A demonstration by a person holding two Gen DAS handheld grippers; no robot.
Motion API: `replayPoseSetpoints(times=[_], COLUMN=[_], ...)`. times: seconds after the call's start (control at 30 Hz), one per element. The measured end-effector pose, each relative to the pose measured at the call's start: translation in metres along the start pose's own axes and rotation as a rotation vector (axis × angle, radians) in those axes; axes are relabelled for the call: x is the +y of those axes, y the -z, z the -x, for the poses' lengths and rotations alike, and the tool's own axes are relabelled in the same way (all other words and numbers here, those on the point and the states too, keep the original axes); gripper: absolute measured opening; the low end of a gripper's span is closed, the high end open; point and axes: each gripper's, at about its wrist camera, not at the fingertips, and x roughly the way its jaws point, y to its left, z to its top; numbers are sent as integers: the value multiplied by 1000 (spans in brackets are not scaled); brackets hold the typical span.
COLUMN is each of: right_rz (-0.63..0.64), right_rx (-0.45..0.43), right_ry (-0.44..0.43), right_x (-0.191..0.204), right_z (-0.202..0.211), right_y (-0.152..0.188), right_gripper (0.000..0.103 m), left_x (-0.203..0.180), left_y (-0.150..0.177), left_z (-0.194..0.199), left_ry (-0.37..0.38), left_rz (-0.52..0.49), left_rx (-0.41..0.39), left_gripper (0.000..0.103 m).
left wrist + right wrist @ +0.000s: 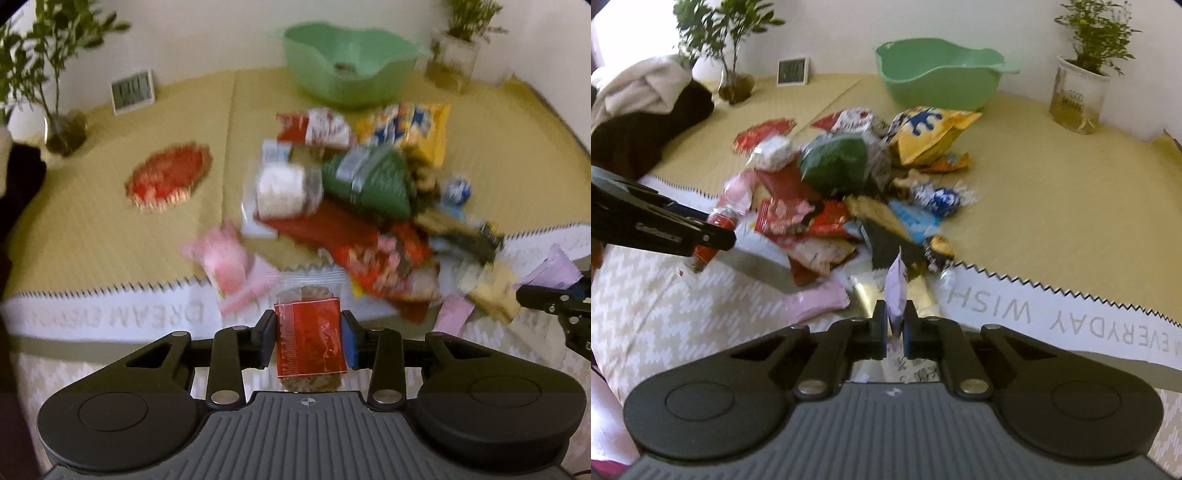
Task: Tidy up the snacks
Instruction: 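Carry both items over the green basin and release them inside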
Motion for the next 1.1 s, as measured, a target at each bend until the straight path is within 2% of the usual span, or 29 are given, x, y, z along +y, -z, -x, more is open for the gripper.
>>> replayPoseSetpoints(times=[0.17, 0.3, 0.5, 0.63, 0.83, 1.1], right_rz=[-32, -32, -70, -70, -69, -86], right_rx=[-41, -95, -180, -222, -233, -187], right_ry=[-8, -10, -36, -40, -24, -10], right_x=[-12, -22, -42, -50, -55, -64], right_z=[9, 15, 12, -2, -37, -86], right_y=[-18, -49, -116, -164, -216, -241], right_gripper=[11, 11, 11, 12, 12, 12], left_x=[-1, -3, -7, -11, -16, -16], left_y=[-32, -71, -142, -186, -241, -276], left_z=[25, 38, 53, 47, 15, -38], left_ry=[8, 13, 30, 42, 53, 81], left_rz=[-34, -76, -144, -164, -182, -162], left_rx=[-78, -139, -245, -293, -294, -240], left_gripper=[101, 101, 101, 102, 102, 102])
